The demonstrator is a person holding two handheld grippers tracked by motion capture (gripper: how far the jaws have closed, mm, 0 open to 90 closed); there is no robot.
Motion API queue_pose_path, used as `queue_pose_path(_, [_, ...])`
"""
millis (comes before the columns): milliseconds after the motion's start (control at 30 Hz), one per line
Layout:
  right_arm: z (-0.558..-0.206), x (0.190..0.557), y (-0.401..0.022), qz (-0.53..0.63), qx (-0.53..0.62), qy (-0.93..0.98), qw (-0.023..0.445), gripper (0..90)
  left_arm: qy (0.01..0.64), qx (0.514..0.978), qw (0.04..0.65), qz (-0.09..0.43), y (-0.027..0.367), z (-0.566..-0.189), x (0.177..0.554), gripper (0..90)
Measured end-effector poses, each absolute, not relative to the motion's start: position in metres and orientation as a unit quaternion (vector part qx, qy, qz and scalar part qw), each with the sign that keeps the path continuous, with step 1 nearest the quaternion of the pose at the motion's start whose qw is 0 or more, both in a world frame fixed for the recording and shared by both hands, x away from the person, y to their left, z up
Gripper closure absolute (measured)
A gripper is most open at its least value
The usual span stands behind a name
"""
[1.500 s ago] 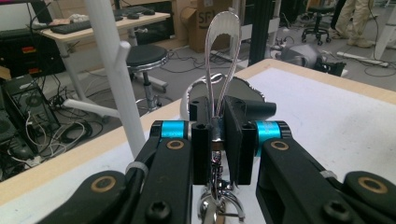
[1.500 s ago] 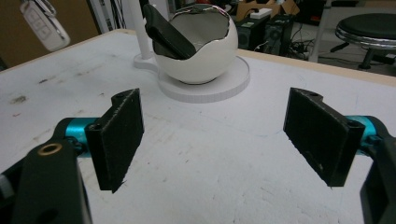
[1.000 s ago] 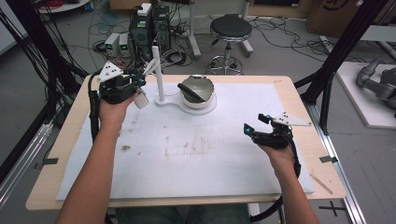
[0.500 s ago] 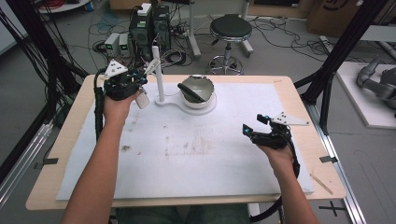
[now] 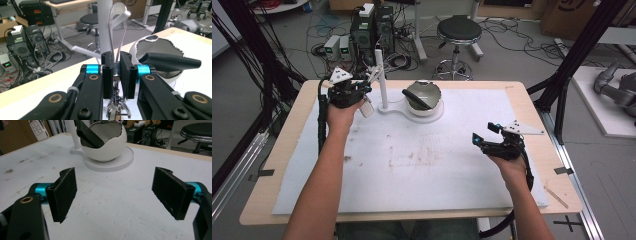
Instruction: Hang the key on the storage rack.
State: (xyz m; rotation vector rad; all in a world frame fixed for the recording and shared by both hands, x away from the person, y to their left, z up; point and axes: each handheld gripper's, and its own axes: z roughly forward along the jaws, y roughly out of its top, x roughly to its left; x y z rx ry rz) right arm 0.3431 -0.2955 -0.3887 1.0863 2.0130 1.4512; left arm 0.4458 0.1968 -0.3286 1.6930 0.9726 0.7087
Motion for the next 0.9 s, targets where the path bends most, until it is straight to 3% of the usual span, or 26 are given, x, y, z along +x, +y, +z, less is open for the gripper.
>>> queue_pose_path(167, [-0.389, 0.343, -0.295, 0.524, 0.390, 0.727, 0.214, 20.7, 0.407, 0.698, 0.508, 0.298, 0.196, -0.329, 0.443, 65.4])
queue_pose_path(267, [-0.388, 0.343, -0.294, 0.524, 0.390, 0.726, 0.213, 20.6, 0.406, 0.698, 0.509, 0.298, 0.195, -0.327, 0.442, 63.8])
queue_pose_path(800, [-0.385, 0.342, -0.295, 0.529, 0.385, 0.723, 0.220, 20.7, 0.380, 0.717, 0.516, 0.275, 0.189, -0.311, 0.413, 33.3])
queue_pose_path(900, [-0.384, 0.341, -0.296, 0.529, 0.386, 0.723, 0.220, 20.7, 0.373, 0.717, 0.525, 0.269, 0.191, -0.312, 0.403, 32.5])
